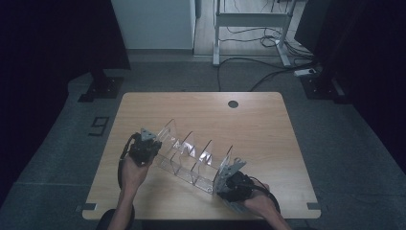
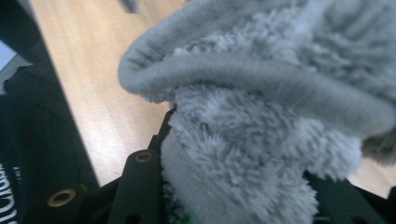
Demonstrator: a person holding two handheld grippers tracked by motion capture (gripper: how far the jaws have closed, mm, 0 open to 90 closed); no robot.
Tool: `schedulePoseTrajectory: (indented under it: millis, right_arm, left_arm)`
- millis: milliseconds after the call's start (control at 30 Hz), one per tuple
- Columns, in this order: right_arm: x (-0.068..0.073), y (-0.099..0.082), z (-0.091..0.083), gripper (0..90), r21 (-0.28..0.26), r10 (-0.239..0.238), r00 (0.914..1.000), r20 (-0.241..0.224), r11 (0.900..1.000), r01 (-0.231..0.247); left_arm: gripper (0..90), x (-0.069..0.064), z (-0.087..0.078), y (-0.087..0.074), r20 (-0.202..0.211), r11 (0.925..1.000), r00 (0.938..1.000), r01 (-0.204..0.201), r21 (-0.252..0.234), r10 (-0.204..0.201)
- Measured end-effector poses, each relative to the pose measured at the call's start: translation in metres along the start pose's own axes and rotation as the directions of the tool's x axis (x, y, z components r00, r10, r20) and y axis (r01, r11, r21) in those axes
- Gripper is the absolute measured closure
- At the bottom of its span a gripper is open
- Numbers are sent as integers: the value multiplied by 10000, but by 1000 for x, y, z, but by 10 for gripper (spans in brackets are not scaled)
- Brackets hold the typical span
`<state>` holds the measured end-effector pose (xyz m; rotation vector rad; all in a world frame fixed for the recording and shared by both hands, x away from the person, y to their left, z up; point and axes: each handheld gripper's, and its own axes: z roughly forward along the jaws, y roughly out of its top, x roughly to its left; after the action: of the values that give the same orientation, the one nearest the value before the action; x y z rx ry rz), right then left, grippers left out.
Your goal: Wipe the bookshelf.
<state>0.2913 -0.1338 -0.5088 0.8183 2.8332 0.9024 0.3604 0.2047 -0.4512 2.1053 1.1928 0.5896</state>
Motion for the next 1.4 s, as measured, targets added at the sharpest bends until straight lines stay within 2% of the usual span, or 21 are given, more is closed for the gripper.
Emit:
schedulePoseTrajectory:
  millis: [167, 333, 433, 700, 867, 1067, 1133, 1300, 1400]
  right_arm:
    - [-15, -4, -16, 599, -251, 353, 9978, 561, 9991, -340]
    - [-30, -8, -32, 599, -570, 719, 9918, 1053, 9962, -662]
    - [-38, -9, -38, 599, -680, 853, 9889, 1217, 9947, -774]
    - [-60, -17, -60, 597, -1068, 1473, 9737, 1737, 9857, -1301]
    - [-76, -29, -76, 596, -1337, 1958, 9552, 2220, 9765, -1691]
    - [-96, -49, -90, 595, -1467, 2598, 9208, 2910, 9632, -2255]
    - [-101, -56, -94, 595, -1491, 2783, 9112, 3037, 9585, -2430]
    - [-114, -73, -106, 592, -1719, 3376, 8807, 3323, 9398, -2954]
    - [-120, -81, -111, 591, -1860, 3637, 8677, 3390, 9300, -3171]
  left_arm:
    - [839, 1, 0, -1, 100, 10000, 9999, 16, -61, -15]
    - [838, 2, 0, -1, 137, 10000, 9999, 29, -83, -28]
    - [839, 2, 0, -1, 158, 10000, 9999, 23, -91, -21]
    - [839, 2, 0, -1, 191, 9999, 9998, 0, -104, 2]
    - [839, 3, 0, -1, 228, 9999, 9997, 4, -119, -1]
    - [839, 3, 0, -1, 268, 9999, 9996, 13, -121, -10]
    - [839, 4, 1, -1, 271, 9999, 9996, 17, -123, -13]
    - [840, 4, 0, -1, 290, 9999, 9996, 25, -108, -22]
    - [840, 4, 1, -1, 283, 9999, 9996, 26, -102, -23]
